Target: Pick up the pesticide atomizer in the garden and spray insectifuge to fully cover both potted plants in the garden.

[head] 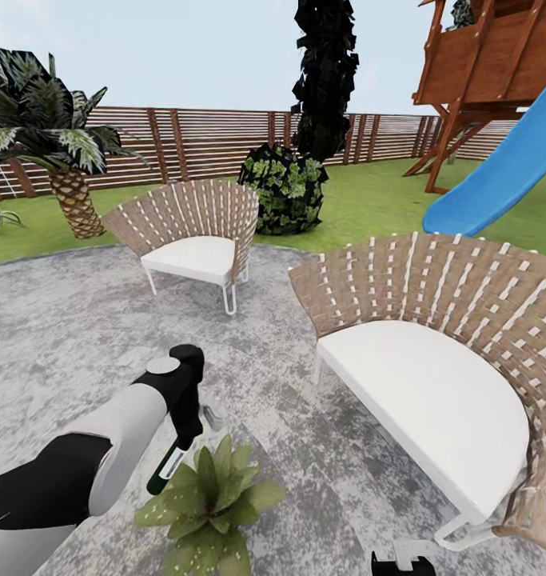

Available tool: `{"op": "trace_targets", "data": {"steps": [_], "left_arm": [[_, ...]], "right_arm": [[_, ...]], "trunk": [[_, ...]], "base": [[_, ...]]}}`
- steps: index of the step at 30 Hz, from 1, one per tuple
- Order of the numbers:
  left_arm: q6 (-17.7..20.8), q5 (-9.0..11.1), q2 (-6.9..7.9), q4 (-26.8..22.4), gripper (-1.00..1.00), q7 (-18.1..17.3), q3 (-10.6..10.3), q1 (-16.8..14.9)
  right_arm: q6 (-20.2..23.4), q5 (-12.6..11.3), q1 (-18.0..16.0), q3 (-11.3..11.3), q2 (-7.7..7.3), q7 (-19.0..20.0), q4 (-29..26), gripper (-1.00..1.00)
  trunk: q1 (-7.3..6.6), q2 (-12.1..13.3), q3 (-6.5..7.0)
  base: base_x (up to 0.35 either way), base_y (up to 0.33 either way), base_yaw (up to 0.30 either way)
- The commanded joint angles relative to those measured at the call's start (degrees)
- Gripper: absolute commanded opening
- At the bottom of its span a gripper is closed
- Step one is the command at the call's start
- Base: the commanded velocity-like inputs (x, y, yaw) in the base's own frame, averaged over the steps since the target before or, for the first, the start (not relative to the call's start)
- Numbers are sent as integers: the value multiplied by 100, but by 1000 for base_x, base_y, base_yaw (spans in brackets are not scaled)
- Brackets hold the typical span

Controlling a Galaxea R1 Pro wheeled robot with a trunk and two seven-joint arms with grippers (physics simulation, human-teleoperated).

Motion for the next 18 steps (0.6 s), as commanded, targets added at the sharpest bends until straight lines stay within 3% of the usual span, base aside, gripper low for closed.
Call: {"op": "trace_targets", "data": {"steps": [1, 18], "left_arm": [[44, -41, 11, -6, -100, -51, -9, 8], [-69, -60, -2, -8, -100, -51, -1, 33]], "right_arm": [[-5, 50, -3, 5, 0, -39, 5, 100], [-5, 50, -3, 5, 9, -41, 12, 100]], "trunk": [[-1, -2, -12], [-1, -2, -159]], "base": [[4, 0, 43], [0, 0, 71]]}}
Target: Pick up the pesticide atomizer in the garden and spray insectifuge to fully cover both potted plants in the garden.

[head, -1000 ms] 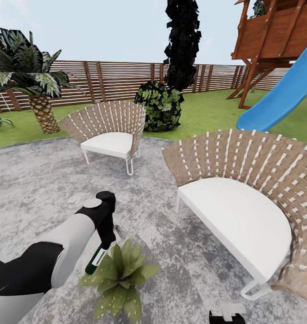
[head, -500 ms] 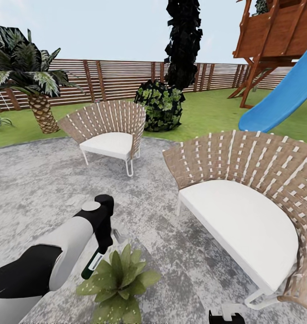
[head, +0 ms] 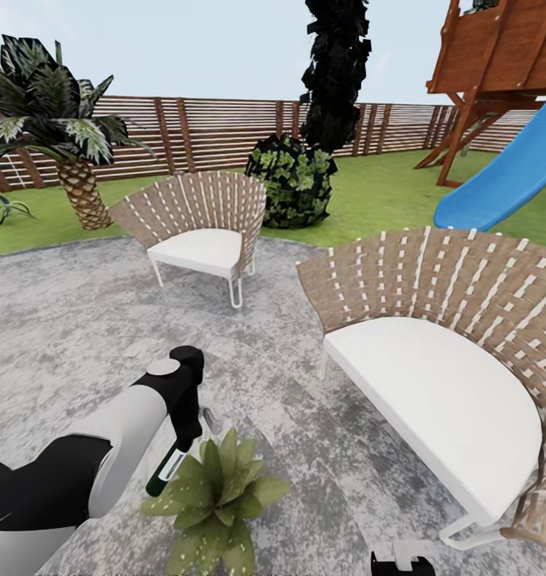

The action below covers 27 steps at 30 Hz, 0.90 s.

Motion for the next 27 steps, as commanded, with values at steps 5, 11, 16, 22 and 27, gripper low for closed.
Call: {"op": "trace_targets", "data": {"steps": [5, 11, 16, 22, 27], "left_arm": [[70, -66, 15, -35, -100, -49, -8, -34], [142, -761, -7, -114, -100, -49, 16, -81], [158, -1152, -106, -649, -100, -49, 30, -85], [157, -1219, -180, -810, -100, -49, 35, -49], [154, -1211, -196, -810, -100, -49, 47, -2]], "right_arm": [[-5, 50, -3, 6, 0, -40, 6, 100], [-5, 52, -3, 7, 2, -37, 6, 100], [-5, 57, -3, 8, 8, -37, 6, 100], [-5, 59, -3, 9, 9, -36, 6, 100], [-5, 59, -3, 13, 9, -36, 6, 100]], "trunk": [[-1, -2, -49], [-1, -2, -103], [-1, -2, -147], [-1, -2, -200], [-1, -2, -245]], "base": [[0, 0, 73], [0, 0, 73], [0, 0, 73], [0, 0, 72], [0, 0, 71]]}}
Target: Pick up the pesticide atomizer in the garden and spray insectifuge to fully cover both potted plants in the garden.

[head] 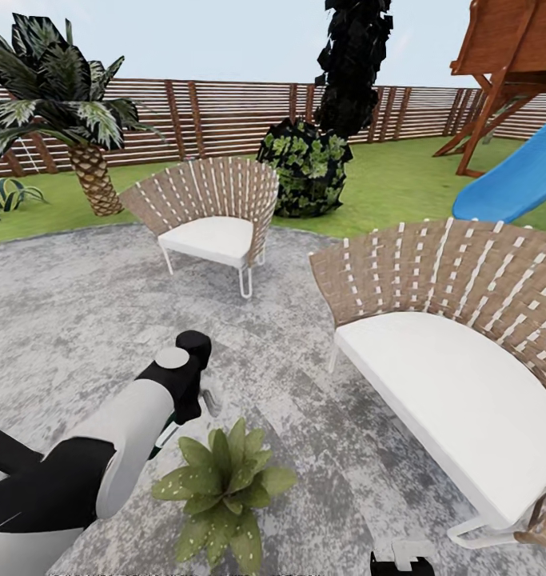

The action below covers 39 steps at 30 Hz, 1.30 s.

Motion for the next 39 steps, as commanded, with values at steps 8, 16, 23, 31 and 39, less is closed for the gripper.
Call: {"op": "trace_targets", "data": {"steps": [8, 16, 23, 31, 39], "left_arm": [[55, -28, -38, -56, -100, -50, -13, 7], [55, -15, -58, -82, -100, -50, -13, -1], [55, -17, -32, -81, -100, -50, 9, 2], [55, 9, 2, -71, -100, 410, 27, 23], [55, 28, 15, -72, -100, 899, 32, 233]], "right_arm": [[-1, 49, -3, 0, 0, -35, 5, 100], [4, 42, -3, -1, 0, -22, 5, 100], [4, 42, -3, -1, 0, -30, 5, 100], [-4, 46, -3, -1, -7, -39, 8, 100], [-5, 51, -3, -1, -26, -39, 13, 100]], "trunk": [[-1, -2, -76], [-1, -2, -149], [-1, -2, -213], [-1, -2, -247], [-1, -2, -247]], "base": [[0, 0, 52], [0, 0, -78], [0, 0, -107], [0, 0, -45], [0, 0, 0]]}}
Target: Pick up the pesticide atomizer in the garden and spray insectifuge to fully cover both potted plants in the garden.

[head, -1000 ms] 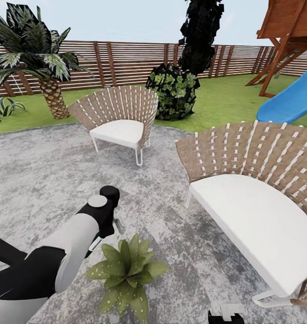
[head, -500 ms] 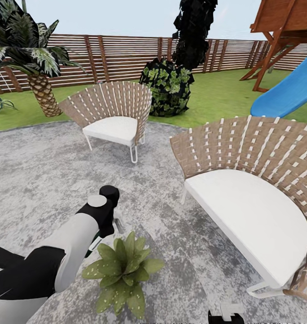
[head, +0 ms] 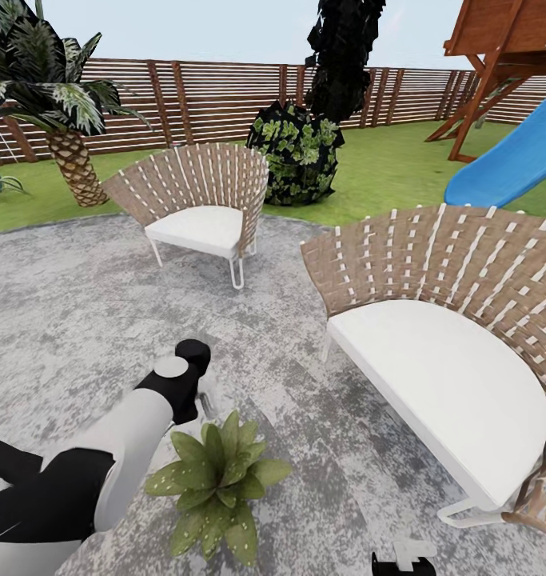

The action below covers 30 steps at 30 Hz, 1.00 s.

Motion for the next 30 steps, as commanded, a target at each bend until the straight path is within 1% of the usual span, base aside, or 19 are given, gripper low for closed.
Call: {"op": "trace_targets", "data": {"steps": [1, 5, 7, 8, 9, 11, 13, 16, 20, 21, 26, 28, 30], "left_arm": [[60, -24, 0, -6, -100, -40, -17, 53], [60, -24, -5, -16, -100, -36, -11, 177], [60, 18, -6, -18, -100, -36, 6, 194], [60, 109, -6, -18, -100, -35, 12, 198], [60, 259, -6, -19, -100, -34, 11, 201], [60, 364, -5, -21, -100, -29, 10, 202], [60, 396, -6, -24, -100, -28, 10, 202], [60, 412, -6, -54, -100, -27, -8, 202], [53, 420, 13, -591, -100, -39, -19, 230], [47, 407, 16, -659, -100, -41, -25, 251], [18, 349, 37, -686, -100, -38, -62, 290], [13, 332, 84, -687, -100, -36, -73, 341], [12, 289, 190, -725, -100, -36, -93, 459]], "right_arm": [[-5, 51, -3, 5, -1, -39, 5, 100], [-5, 51, -3, 5, 0, -39, 5, 100], [-5, 51, -3, 5, 0, -39, 5, 100], [-5, 51, -3, 5, 0, -39, 5, 100], [-5, 51, -3, 5, 0, -39, 5, 100], [-5, 51, -3, 5, 0, -39, 5, 100], [-5, 51, -3, 5, 0, -39, 5, 100], [-5, 51, -3, 5, 0, -39, 5, 100], [-5, 51, -3, 5, 0, -39, 5, 100], [-5, 51, -3, 5, 0, -39, 5, 100], [-5, 51, -3, 5, 0, -39, 5, 100], [-6, 51, -3, 5, 0, -39, 5, 100], [-6, 51, -3, 7, 0, -39, 5, 100]], "trunk": [[-1, -2, -4], [-1, -2, -4], [-1, -2, -4], [-1, -2, -4], [-1, -2, -4], [-1, -2, -4], [-1, -2, -4], [-1, -2, -4], [-1, -2, -4], [-1, -2, -4], [-1, -2, -4], [-1, -2, -4], [-1, -2, -4]], "base": [[0, 0, 0], [0, 0, 0], [0, 0, 0], [19, 0, 0], [113, 0, 0], [165, 0, 0], [102, 0, 0], [28, 0, -84], [5, 0, -247], [1, 0, -176], [0, 0, -54], [0, 0, -8], [0, 0, -3]]}}
